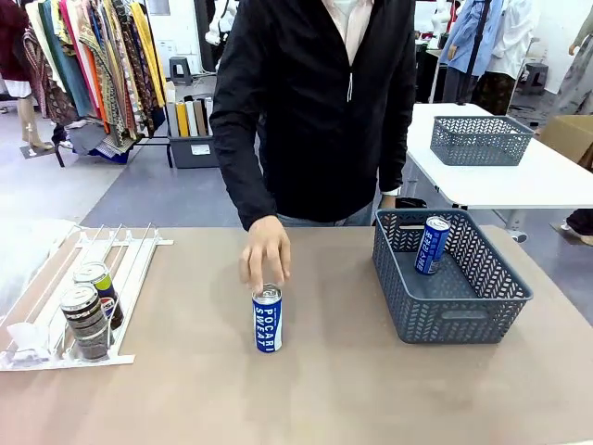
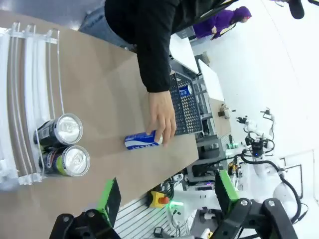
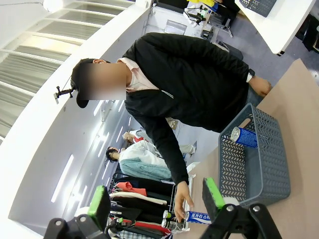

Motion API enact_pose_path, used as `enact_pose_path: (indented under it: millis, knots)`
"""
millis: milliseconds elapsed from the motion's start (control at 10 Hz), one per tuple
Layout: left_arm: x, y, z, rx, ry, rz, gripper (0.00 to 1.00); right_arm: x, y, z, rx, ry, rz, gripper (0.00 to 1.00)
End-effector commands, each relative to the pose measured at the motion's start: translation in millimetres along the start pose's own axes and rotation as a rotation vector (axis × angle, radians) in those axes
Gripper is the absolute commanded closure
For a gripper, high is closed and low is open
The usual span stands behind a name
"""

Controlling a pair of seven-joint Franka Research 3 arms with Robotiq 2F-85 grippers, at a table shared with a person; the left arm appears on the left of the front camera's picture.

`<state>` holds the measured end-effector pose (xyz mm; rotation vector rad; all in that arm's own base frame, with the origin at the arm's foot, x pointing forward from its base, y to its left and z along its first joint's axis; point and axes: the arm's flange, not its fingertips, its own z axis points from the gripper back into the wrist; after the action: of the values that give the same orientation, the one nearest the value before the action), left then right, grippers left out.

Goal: Retrieve and store the cans from the dispenser.
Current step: Pick up the last remaining can from one row of the Automatic Can Dispenser and place it in the middle of the table, then pick up one can from the Automatic Can Dispenser and place it in the middle of the table.

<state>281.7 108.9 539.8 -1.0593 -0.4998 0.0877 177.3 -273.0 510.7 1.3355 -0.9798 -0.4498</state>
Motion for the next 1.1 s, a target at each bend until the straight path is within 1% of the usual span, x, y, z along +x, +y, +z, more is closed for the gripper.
enact_pose_path:
  millis: [0, 1000]
  knots:
    - [2.8, -7.4, -0.7, -0.003, -0.013, -0.011, 0.0, 3.0, 1.2, -3.3, 0.027, -0.015, 0.026, 0.0]
    - [2.8, -7.4, -0.7, -0.003, -0.013, -0.011, 0.0, 3.0, 1.2, -3.3, 0.027, -0.015, 0.026, 0.0]
